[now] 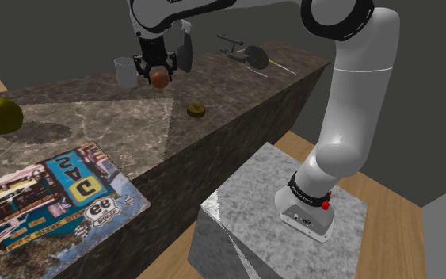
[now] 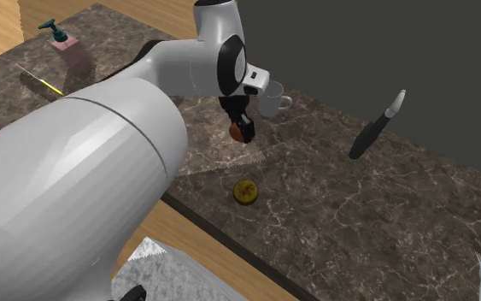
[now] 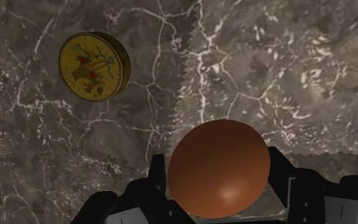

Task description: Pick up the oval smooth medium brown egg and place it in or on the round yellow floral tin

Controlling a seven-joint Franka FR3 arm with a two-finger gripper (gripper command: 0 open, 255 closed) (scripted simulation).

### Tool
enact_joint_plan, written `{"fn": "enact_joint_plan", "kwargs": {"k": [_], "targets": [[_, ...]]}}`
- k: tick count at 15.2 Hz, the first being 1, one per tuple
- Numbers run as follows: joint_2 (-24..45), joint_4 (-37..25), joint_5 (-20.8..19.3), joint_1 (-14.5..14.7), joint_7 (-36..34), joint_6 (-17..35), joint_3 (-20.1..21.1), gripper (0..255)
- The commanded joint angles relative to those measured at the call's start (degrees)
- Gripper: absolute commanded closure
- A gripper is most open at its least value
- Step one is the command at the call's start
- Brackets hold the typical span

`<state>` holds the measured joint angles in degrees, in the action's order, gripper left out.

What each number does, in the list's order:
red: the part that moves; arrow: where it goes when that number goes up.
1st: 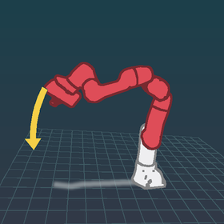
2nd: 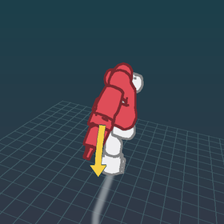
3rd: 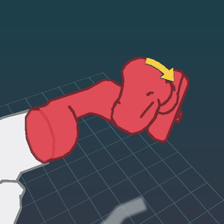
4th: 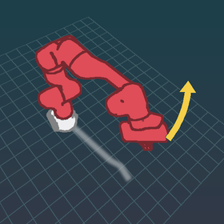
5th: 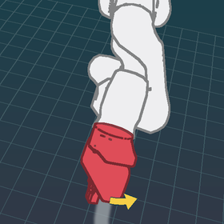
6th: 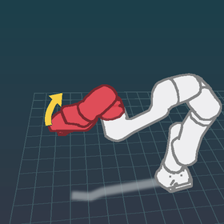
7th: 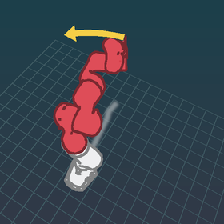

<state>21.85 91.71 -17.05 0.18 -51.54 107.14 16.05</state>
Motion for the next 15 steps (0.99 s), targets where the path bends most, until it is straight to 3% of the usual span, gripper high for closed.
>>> {"fn": "enact_joint_plan", "kwargs": {"k": [1,7,15], "targets": [[-0.3,-1.1,0.2,0.1,0.3,-1.4,0.1,255],[-1.1,-3.9,0.6,0.2,1.1,-4.8,0.2,255],[-19.1,19.7,4.8,-5.5,7.0,2.8,-1.2,255]]}}
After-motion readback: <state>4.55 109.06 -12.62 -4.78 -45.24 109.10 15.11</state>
